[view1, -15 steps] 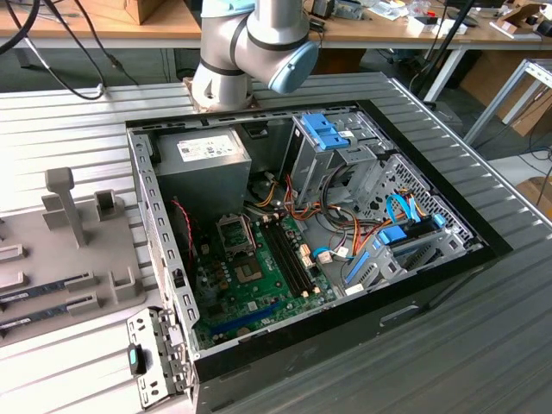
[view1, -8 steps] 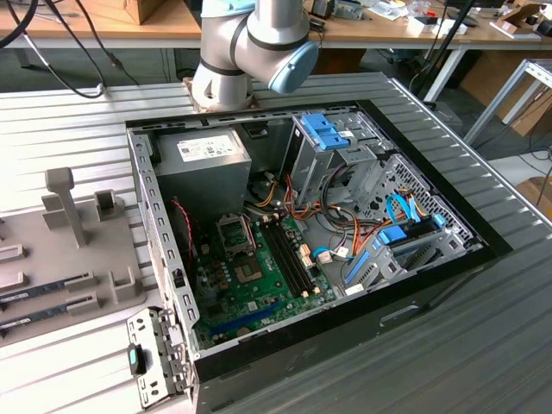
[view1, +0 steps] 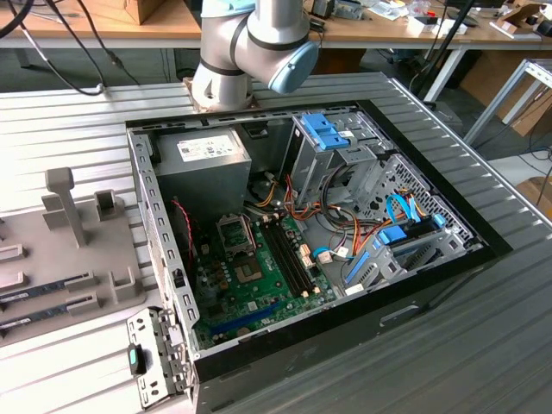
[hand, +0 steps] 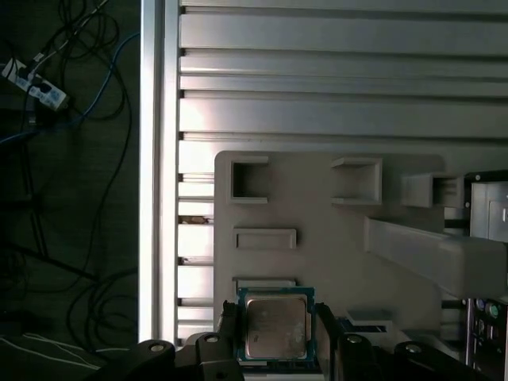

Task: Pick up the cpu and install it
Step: 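Pick up the cpu and move it towards the insertion slot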

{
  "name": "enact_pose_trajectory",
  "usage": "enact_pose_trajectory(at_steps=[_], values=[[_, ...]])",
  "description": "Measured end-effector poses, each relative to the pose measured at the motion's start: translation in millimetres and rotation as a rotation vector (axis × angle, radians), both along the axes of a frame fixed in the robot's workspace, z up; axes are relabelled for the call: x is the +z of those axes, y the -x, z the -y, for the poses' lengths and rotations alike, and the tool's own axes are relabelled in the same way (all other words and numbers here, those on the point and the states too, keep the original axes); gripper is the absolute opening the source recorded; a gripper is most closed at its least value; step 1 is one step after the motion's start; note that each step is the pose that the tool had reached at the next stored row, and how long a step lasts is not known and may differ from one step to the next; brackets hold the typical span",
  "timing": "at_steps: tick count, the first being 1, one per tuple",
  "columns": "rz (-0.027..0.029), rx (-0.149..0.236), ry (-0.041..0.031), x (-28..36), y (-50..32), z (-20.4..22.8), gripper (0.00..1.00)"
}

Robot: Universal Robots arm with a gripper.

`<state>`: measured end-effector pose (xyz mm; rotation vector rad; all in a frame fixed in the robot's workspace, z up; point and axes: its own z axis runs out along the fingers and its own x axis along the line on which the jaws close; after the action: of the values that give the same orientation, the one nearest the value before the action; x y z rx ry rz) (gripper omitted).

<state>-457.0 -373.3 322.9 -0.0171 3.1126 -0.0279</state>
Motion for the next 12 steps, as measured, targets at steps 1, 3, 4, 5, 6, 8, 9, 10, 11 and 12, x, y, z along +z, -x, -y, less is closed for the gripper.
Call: enact_pose_trajectory(at_steps=[1, 3, 4, 5, 6, 8, 9, 10, 11, 12], values=[[0.0000, 0.000, -0.0001, 0.6, 0.0, 0.0, 0.47], [0.0000, 0.000, -0.0002, 2.0, 0.0, 0.0, 0.47], [0.0000, 0.000, -0.0003, 2.6, 0.0, 0.0, 0.47], [0.0000, 0.000, -0.0004, 3.6, 0.0, 0.0, 0.47], [-0.0001, 0.000, -0.0004, 4.5, -0.1, 0.0, 0.47], [0.0000, 0.000, -0.0006, 5.9, -0.1, 0.0, 0.47], [0.0000, 0.000, -0.0007, 6.5, 0.0, 0.0, 0.47], [0.0000, 0.000, -0.0008, 7.8, -0.1, 0.0, 0.47], [0.0000, 0.000, -0.0009, 8.5, -0.1, 0.0, 0.47], [-0.0001, 0.000, -0.0009, 9.2, -0.1, 0.0, 0.47]])
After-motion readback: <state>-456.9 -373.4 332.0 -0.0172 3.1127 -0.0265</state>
